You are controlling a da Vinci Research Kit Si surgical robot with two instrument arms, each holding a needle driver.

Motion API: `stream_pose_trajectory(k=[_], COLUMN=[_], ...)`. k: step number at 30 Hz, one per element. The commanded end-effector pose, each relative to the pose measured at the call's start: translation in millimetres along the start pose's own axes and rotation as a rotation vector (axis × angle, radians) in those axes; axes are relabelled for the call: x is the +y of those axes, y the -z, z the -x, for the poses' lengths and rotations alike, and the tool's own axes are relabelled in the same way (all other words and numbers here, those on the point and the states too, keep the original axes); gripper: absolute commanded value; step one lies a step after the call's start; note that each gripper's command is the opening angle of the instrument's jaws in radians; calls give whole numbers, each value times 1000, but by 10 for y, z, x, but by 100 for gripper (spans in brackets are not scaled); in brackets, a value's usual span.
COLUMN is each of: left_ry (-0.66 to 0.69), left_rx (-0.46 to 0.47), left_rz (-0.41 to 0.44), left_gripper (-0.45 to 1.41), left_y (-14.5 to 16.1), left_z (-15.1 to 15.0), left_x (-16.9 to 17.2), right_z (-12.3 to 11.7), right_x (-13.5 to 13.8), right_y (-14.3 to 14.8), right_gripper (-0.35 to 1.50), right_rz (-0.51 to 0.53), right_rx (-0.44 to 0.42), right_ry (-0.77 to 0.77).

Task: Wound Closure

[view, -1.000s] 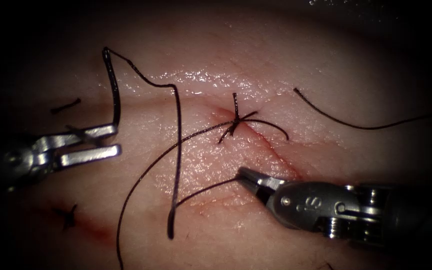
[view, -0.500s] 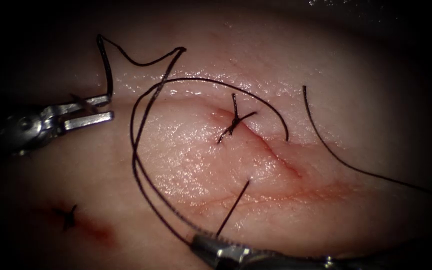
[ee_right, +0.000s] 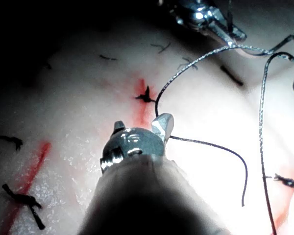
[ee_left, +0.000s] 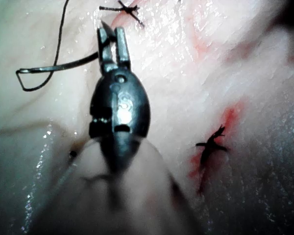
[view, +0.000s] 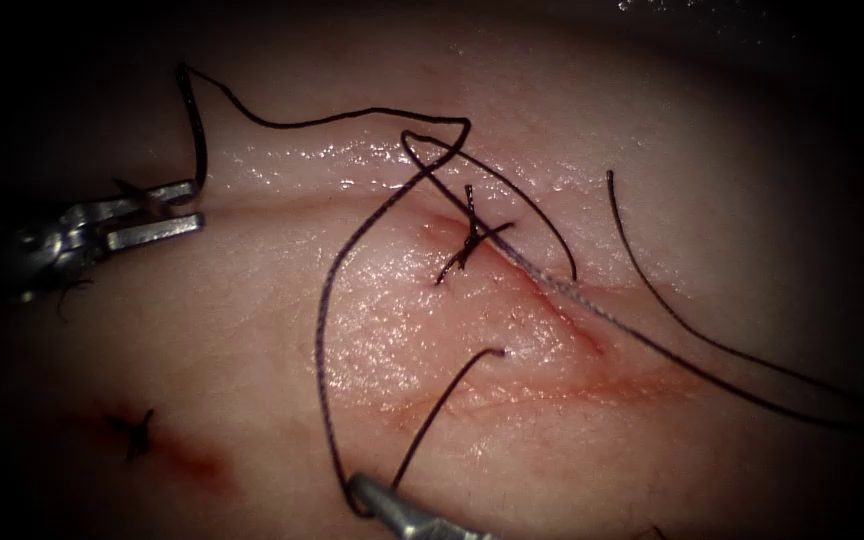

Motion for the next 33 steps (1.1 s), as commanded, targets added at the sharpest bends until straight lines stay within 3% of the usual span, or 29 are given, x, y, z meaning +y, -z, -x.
stream_pose_trajectory(k=[1, 12, 20, 24, 28, 33], left_ry=[4, 64, 73, 78, 75, 72], left_rx=[11, 69, 92, 94, 99, 100], left_rz=[3, -14, -26, -46, -66, -87], left_gripper=[-45, -45, -45, -45, -45, -45], left_y=[1, 72, 94, 101, 113, 126], left_z=[5, -29, -46, -45, -45, -47], left_x=[-1, -30, -35, -40, -46, -53], right_z=[11, 58, 86, 90, 81, 75], right_x=[8, 46, 59, 62, 70, 79], right_y=[0, 14, 17, 26, 47, 63], right_gripper=[88, 85, 81, 103, 143, 148], right_rz=[6, 53, 77, 75, 74, 105], right_rx=[-4, -50, -70, -70, 38, 201], right_ry=[-2, 36, 45, 34, -112, -259])
